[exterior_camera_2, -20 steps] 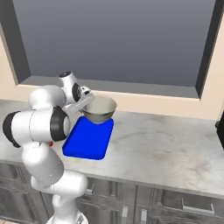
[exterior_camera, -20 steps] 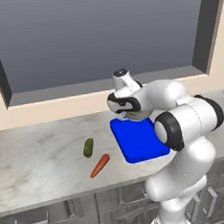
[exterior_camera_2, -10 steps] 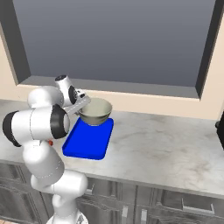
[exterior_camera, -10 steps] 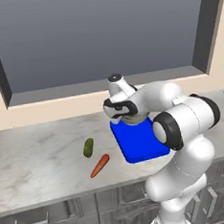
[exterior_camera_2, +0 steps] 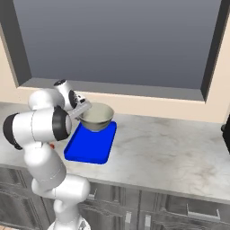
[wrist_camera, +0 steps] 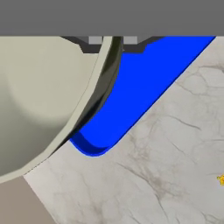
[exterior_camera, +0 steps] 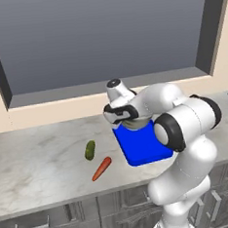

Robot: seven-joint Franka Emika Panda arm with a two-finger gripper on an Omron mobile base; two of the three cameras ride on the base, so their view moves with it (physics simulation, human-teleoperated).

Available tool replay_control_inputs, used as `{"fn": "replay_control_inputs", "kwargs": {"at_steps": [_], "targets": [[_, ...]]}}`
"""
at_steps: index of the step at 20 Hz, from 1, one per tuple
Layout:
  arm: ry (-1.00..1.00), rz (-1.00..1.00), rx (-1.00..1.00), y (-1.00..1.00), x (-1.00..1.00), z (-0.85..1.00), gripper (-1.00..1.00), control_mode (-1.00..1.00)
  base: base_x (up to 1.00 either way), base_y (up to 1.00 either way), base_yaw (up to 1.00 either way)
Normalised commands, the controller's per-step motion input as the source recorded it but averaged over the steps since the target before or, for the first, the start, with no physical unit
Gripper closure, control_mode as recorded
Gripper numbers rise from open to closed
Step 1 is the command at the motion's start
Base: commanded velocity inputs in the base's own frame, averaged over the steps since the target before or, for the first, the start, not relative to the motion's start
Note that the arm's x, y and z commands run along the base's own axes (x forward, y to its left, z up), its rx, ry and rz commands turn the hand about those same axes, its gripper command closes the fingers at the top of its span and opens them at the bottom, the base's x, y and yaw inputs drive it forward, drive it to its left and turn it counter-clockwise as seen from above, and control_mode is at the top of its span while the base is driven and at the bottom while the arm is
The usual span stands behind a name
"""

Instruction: Place the two vegetables and bowl onto the tray for setting up a vegetable dip station.

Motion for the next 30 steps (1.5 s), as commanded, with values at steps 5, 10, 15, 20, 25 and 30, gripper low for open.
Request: {"fn": "replay_control_inputs", "kwargs": {"at_steps": [5,10,15,20,25,30], "targets": [[0.00,-0.08,-0.04,0.02,0.00,-0.06,1.00,-1.00,0.00,0.00,0.00],[-0.01,-0.06,-0.04,0.00,0.00,-0.03,1.00,-1.00,0.00,0.00,0.00],[0.00,-0.03,-0.02,0.00,0.00,-0.06,1.00,-1.00,0.00,0.00,0.00],[0.00,0.00,-0.01,0.00,0.00,-0.04,1.00,-1.00,0.00,0.00,0.00],[0.00,0.00,0.00,0.00,0.00,-0.02,1.00,-1.00,0.00,0.00,0.00],[0.00,0.00,0.00,0.00,0.00,-0.03,1.00,-1.00,0.00,0.00,0.00]]}}
